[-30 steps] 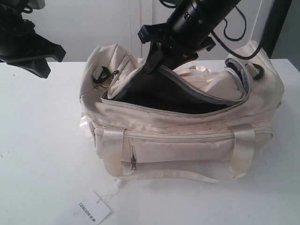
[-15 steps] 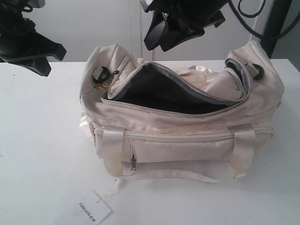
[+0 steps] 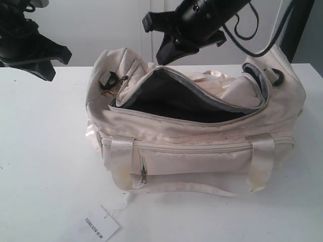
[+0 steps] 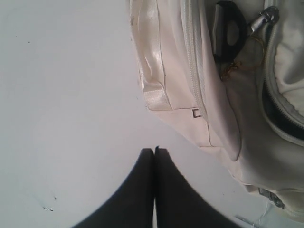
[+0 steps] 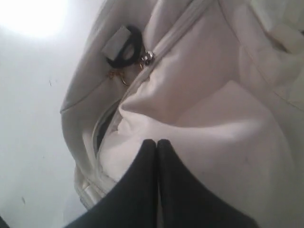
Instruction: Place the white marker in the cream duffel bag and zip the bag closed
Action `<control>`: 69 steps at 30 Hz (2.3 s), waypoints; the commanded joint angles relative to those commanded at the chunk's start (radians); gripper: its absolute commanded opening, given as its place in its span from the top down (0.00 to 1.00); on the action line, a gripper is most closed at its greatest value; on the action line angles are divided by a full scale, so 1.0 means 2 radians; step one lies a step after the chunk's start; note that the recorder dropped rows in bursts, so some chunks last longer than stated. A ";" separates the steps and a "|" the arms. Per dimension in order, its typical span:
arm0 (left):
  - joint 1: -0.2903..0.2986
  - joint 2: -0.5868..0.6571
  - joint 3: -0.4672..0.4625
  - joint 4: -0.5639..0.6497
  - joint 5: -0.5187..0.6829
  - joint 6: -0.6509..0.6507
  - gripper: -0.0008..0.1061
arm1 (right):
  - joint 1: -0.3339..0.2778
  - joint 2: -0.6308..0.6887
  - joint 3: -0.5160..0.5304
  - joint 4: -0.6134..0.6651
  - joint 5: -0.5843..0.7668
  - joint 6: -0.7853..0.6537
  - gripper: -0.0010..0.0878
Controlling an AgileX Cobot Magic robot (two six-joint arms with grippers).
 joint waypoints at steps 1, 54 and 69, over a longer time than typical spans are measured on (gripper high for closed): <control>0.000 0.000 0.000 0.000 -0.001 0.000 0.99 | 0.001 0.003 0.000 0.001 0.014 0.000 0.99; 0.000 0.122 0.000 -0.215 -0.183 -0.013 0.53 | 0.003 -0.045 0.041 -0.025 -0.037 -0.015 0.99; 0.000 0.127 0.000 -0.253 -0.177 -0.013 0.99 | 0.003 -0.045 0.041 -0.024 -0.041 -0.015 0.99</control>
